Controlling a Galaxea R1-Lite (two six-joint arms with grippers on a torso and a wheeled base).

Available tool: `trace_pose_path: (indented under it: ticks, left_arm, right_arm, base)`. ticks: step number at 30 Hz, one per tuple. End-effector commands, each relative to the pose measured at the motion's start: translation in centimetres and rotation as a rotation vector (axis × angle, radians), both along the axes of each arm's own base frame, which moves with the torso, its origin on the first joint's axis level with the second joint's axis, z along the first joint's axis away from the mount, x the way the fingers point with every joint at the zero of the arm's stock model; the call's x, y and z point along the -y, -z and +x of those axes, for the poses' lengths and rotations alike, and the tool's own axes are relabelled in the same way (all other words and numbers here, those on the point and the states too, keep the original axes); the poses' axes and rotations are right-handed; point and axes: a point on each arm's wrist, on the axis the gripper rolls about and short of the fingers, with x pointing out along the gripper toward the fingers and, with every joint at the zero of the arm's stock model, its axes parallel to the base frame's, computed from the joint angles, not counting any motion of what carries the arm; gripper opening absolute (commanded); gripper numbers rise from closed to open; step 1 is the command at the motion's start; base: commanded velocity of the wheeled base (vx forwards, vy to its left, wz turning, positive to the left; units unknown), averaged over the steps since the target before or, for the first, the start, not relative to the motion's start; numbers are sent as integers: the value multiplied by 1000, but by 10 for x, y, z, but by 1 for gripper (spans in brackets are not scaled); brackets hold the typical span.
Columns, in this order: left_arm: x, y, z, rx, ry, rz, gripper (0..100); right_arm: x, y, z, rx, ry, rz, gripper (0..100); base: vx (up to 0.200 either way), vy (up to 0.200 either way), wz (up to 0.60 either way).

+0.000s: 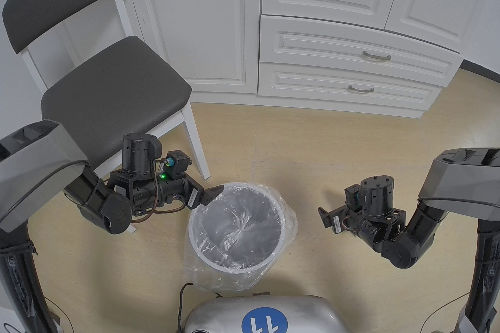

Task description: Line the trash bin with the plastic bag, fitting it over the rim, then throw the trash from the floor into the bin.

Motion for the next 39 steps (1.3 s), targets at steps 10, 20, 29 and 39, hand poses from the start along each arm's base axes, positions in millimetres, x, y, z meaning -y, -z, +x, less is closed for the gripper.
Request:
trace_pose_path:
  ticks: [10,20,29,39]
  left_arm:
    - [20,-46,-42,144,-7,-79,100]
    - [-4,-91,-115,180,-103,-222,100]
    - [-28,-97,-156,189,-136,-259,100]
    - [-44,-112,-178,344,-271,-338,100]
  right_arm:
    - [71,-29,-30,11,92,-206,100]
    - [93,-34,-44,60,232,-87,100]
    - [103,-17,-32,10,262,-89,100]
    - [91,-41,-22,13,260,-9,100]
  base:
    - [0,0,0]
    - [0,0,0]
    - [0,0,0]
    - [0,0,0]
